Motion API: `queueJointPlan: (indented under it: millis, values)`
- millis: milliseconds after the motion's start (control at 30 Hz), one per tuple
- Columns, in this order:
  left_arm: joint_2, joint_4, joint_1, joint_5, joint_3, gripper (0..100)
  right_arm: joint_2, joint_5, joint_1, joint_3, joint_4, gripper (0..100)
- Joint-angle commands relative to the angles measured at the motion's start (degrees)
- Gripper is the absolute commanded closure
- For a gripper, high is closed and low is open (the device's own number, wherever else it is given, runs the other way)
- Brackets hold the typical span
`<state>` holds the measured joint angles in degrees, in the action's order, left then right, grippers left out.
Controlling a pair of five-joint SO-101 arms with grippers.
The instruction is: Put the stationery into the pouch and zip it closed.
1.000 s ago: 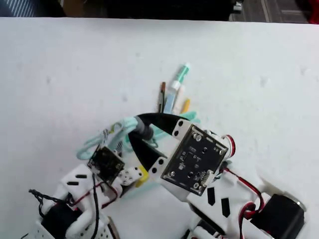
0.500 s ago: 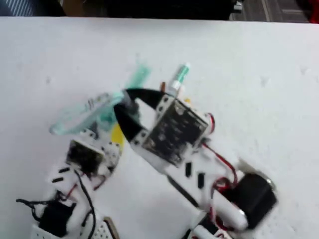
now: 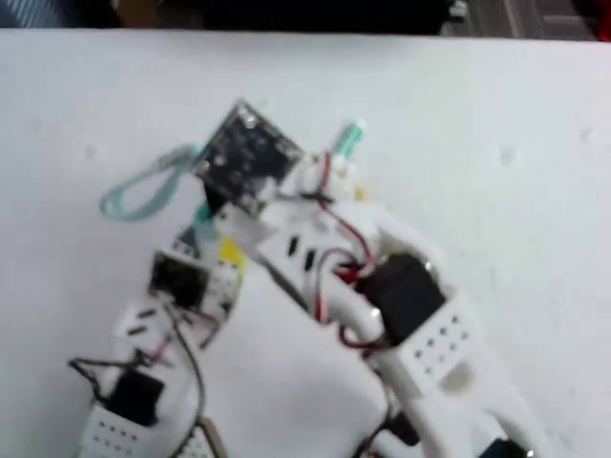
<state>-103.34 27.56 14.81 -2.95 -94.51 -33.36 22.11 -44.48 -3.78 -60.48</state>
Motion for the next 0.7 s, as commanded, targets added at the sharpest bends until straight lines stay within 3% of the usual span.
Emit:
queueJointPlan:
  millis: [0, 67, 167, 333, 667]
  values:
    - [-0.6, -1.1, 3.5, 0.5, -1.0, 98, 0.6, 0.2, 0.5, 0.4, 1.5, 98.1]
    - [-0.6, 0.3, 3.1, 0.5, -0.6, 97, 1.5, 0.2, 0.5, 0.4, 1.5, 98.1]
    - [-0.6, 8.1, 2.9, 1.1, 3.7, 87, 2.7, -0.3, 0.3, 0.6, 3.3, 98.1]
    - [-0.6, 20.9, 2.9, 8.5, 11.0, 81, 3.5, -0.3, 0.4, 0.4, 5.6, 98.1]
    - [-0.6, 20.7, 2.9, 8.4, 12.0, 82, 3.5, 0.1, 0.5, 0.4, 6.6, 98.1]
